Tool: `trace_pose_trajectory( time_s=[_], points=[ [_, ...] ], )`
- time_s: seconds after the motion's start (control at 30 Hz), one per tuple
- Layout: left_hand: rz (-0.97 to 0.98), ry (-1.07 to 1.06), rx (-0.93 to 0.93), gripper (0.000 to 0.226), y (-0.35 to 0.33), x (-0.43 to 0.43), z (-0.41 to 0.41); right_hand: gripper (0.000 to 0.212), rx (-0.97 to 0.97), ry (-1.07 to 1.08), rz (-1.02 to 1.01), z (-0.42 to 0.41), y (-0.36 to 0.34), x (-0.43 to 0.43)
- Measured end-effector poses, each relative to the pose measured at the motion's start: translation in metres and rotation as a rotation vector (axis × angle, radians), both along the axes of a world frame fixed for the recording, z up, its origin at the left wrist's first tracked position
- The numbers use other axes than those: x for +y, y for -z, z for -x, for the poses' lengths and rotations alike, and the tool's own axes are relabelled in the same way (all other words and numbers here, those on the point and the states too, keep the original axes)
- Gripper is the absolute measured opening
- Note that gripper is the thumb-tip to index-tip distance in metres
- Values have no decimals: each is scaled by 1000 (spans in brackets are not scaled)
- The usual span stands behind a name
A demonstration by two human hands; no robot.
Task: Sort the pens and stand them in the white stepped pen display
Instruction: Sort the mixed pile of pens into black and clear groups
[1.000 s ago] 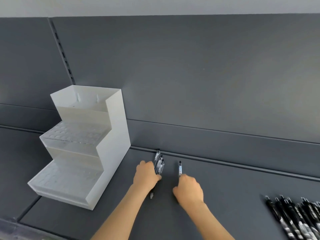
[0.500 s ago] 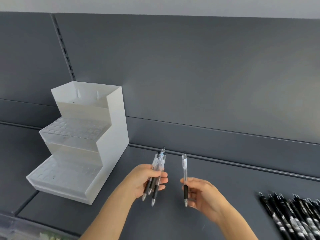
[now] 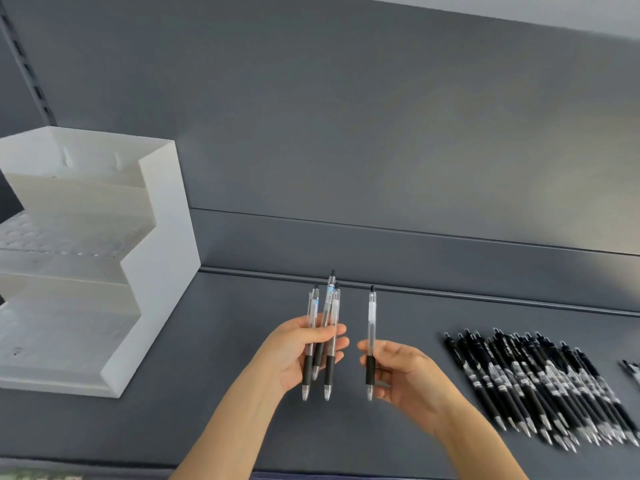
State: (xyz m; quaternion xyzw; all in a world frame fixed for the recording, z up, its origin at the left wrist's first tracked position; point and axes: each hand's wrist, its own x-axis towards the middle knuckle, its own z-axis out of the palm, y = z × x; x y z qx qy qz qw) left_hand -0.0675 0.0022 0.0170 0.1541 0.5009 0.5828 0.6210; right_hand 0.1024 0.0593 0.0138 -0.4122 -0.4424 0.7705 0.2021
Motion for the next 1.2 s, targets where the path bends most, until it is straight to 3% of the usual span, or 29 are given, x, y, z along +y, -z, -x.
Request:
trace_pose_trajectory(
  time_s=[0.47, 0.77, 0.93, 1.2],
  points=[
    [-83, 192, 120, 17, -25, 45, -109, 24, 94, 156, -38, -116, -18, 15],
    [-74, 225, 150, 14, -32, 89, -257, 26, 131, 250, -49, -266, -15, 46],
    [-45, 232, 132, 15, -28, 119, -367, 24, 40, 289, -92, -380, -15, 75],
    [21, 191, 116, 19, -18, 160, -477, 13, -315, 396, -252, -511, -1, 123]
  ],
)
